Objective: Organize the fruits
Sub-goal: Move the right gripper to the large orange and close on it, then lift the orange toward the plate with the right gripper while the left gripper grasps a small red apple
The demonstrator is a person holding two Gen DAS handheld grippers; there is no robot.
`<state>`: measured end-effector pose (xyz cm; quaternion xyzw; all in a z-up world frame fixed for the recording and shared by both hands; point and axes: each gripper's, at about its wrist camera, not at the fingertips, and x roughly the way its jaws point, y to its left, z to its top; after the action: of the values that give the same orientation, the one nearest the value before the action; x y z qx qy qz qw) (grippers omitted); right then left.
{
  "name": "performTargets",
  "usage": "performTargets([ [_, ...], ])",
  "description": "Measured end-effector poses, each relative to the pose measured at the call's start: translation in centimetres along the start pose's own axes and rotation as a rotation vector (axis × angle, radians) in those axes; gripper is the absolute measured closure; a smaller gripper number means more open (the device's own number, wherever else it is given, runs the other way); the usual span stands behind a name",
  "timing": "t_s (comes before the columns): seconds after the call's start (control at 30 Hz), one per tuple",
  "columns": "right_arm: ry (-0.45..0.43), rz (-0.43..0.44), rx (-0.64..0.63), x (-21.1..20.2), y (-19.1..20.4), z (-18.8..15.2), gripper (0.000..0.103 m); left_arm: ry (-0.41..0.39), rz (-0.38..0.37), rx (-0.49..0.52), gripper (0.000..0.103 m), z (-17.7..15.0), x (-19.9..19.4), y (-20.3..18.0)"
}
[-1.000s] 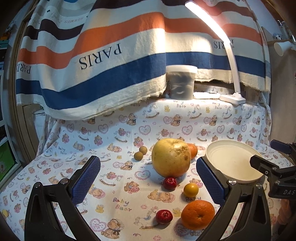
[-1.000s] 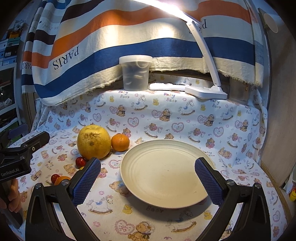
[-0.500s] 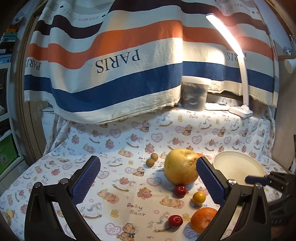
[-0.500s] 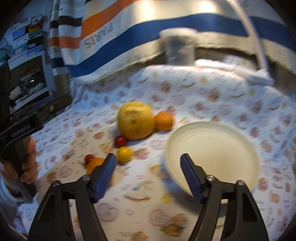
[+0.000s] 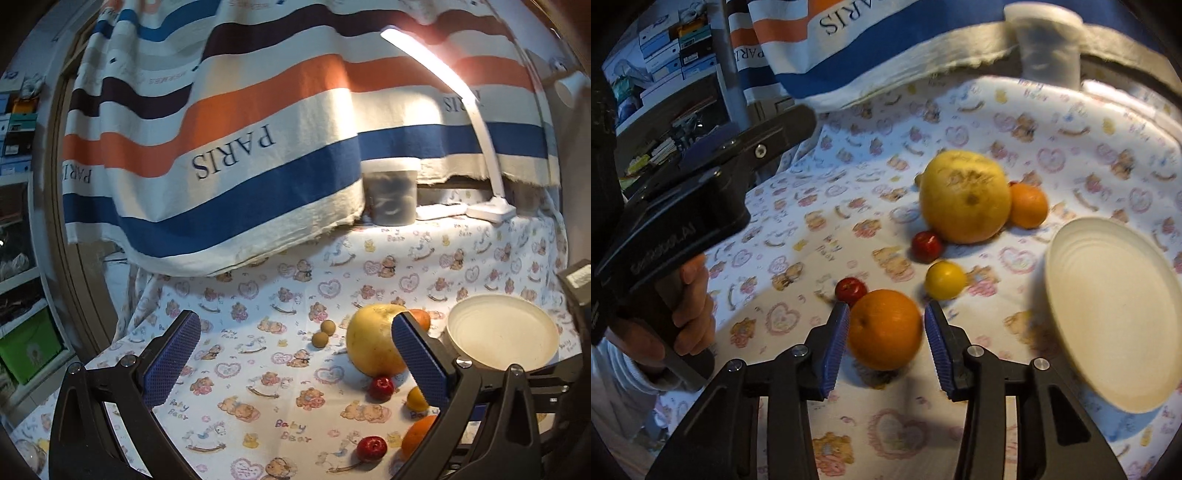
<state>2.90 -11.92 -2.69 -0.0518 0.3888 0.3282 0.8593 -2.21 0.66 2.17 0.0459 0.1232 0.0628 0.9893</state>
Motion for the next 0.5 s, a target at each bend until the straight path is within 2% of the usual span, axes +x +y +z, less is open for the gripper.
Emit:
performTargets([
  [0.1,0.01,0.033,0.034,0.4,-0.3,-0.1,0.057,0.003,-0.005,0.008,0.0,-0.1,0.0,-0.3],
  [0.2,0.044,0.018,0.065,1.1,-0.6,-0.2,0.039,0.013,0.002,0.009,0.0,-0.3,0.2,-0.4],
  [0.27,0.04,0.051,0.089,1.1,-1.0,-0.3,0.046,0.028,-0.001,0.008,0.0,-0.4,0.5,-0.4],
  [0.3,0.022,0.072,0.093,0.8,-1.0,-0.3,0.06,0.035,-0.002,0.003,0.0,-0.4,0.7,-0.3],
  [0.5,-0.022,-0.061,0.061,-0.6,-1.0,-0.4,0.061,0.082,-0.013,-0.024,0.0,-0.8,1.5,0.0],
])
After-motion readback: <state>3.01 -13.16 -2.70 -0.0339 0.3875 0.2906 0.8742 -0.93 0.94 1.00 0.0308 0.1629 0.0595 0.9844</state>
